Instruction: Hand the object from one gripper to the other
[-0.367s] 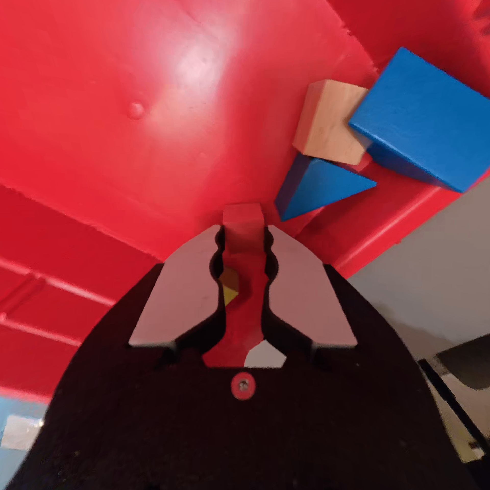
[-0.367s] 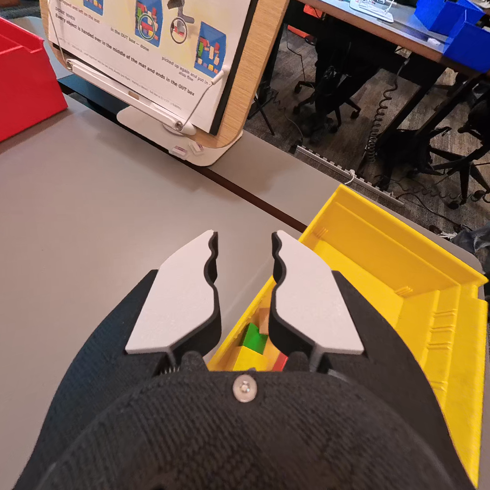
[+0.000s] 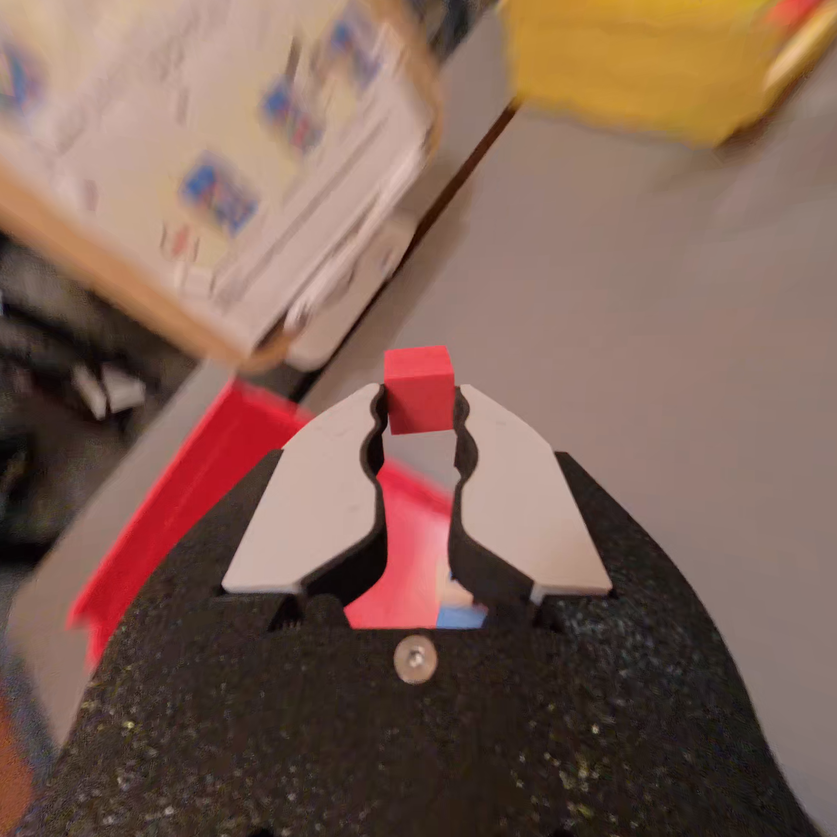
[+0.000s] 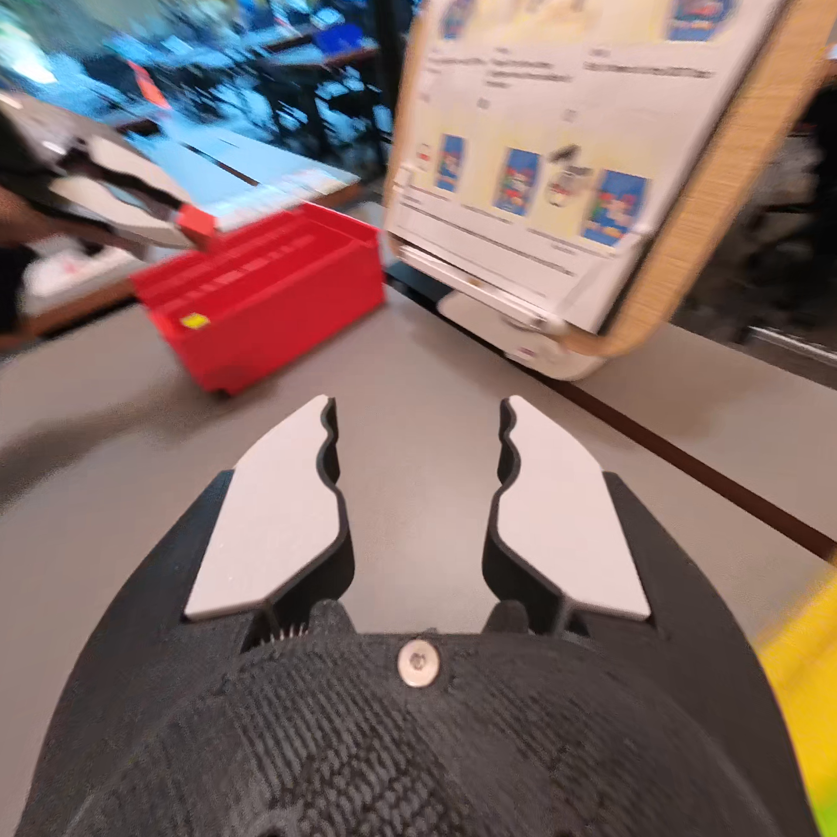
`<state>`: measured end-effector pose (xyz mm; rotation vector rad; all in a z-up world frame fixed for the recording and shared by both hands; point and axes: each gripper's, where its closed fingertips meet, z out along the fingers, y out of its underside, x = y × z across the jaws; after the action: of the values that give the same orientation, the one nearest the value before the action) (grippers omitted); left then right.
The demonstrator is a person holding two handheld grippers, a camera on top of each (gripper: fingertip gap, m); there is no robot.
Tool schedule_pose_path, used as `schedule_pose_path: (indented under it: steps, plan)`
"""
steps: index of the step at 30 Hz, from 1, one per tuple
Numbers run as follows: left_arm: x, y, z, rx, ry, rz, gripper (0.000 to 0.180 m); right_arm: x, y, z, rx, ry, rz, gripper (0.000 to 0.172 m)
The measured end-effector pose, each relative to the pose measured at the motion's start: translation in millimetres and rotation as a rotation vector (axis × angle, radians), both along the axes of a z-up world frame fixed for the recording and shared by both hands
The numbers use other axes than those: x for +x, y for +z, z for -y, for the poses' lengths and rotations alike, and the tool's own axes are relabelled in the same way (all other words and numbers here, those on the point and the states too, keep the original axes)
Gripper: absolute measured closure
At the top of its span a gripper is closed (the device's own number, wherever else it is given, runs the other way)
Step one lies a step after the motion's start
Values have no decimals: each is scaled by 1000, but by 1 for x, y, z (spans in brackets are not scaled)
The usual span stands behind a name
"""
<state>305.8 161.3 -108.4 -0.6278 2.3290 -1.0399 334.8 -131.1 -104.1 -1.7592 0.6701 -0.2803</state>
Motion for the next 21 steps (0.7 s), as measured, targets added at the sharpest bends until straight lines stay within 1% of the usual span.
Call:
schedule_pose_path:
  steps: [1,3,5,7,9,11,13,15,17,19,21]
  plan:
    - [-9,16,30,-60,-99,80,154,-9,6,-16,73,70,-19,103]
    - [-30,42,85,-183,-273,234,154,-29,21,-44,246,217,-92,100]
    - [-48,55,130,-288,-400,345,154,-49,33,-66,406,364,-214,101]
    - [-61,61,159,-347,-485,450,154,-66,43,-78,537,501,-349,102]
    - [-68,59,180,-347,-550,523,154,-75,49,-83,628,575,-437,102]
    - [-67,52,192,-321,-563,572,154,-81,49,-88,651,617,-482,103]
    - [-63,46,200,-268,-564,605,154,-85,40,-95,593,629,-495,102]
    - [-54,37,201,-164,-536,613,154,-88,28,-101,509,627,-482,101]
    - [-50,29,200,-91,-520,629,154,-86,25,-104,486,600,-460,102]
    - [-53,23,202,-55,-548,643,154,-83,21,-106,456,570,-448,103]
    - [-54,26,203,-53,-550,697,154,-85,17,-107,438,579,-458,103]
